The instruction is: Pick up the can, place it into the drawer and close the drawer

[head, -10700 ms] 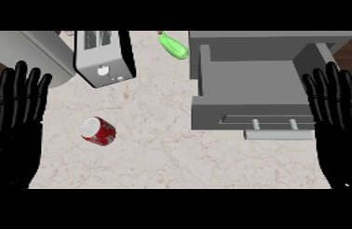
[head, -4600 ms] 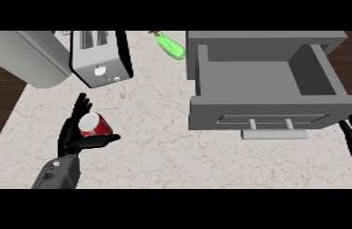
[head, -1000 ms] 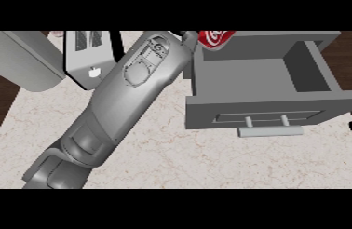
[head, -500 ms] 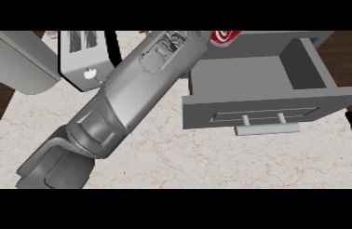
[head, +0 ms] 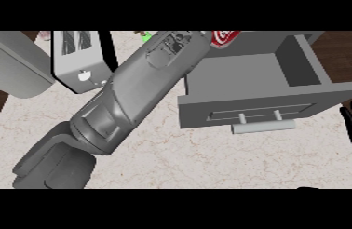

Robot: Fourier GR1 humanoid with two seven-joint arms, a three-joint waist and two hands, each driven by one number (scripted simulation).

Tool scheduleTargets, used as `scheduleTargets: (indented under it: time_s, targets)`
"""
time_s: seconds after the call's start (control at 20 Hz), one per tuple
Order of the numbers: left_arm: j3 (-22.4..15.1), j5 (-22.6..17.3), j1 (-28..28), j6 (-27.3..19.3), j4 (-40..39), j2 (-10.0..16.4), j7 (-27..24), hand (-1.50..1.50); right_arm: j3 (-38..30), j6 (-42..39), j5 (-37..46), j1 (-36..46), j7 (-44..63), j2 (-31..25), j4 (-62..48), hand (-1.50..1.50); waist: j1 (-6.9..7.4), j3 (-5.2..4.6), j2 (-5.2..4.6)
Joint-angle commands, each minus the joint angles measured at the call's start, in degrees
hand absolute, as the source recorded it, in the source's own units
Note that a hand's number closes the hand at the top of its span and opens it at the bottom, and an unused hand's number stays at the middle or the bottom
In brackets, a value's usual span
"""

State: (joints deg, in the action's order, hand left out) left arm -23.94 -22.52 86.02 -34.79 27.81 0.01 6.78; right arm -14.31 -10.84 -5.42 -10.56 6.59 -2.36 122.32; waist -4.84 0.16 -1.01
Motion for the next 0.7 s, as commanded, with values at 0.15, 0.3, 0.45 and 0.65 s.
scheduleTargets:
  time_s: [0.15,0.3,0.45,0.65]
  targets:
    - [-4.25,-2.44,0.66,-1.3,-4.35,-0.01,-2.91,1.5,0.77,0.46,0.6,0.13,1.61,0.21,1.07,-1.5,-0.71,0.0,-0.21]
    - [-6.46,-3.2,-1.82,-2.09,-5.31,-0.01,-5.66,1.5,1.14,1.48,0.74,3.76,1.95,0.15,-0.24,-1.5,-1.57,0.01,-0.62]
    - [-6.97,-3.81,-1.33,-2.63,-6.09,-0.01,-6.67,1.5,1.66,-0.02,1.43,0.3,-0.69,0.69,-0.62,-1.5,-1.1,0.01,-0.35]
    - [-9.07,-4.2,-0.87,-3.06,-7.12,-0.01,-7.14,1.5,0.8,-0.13,1.45,1.79,-1.72,-0.05,-2.69,-1.5,-1.73,0.05,-0.61]
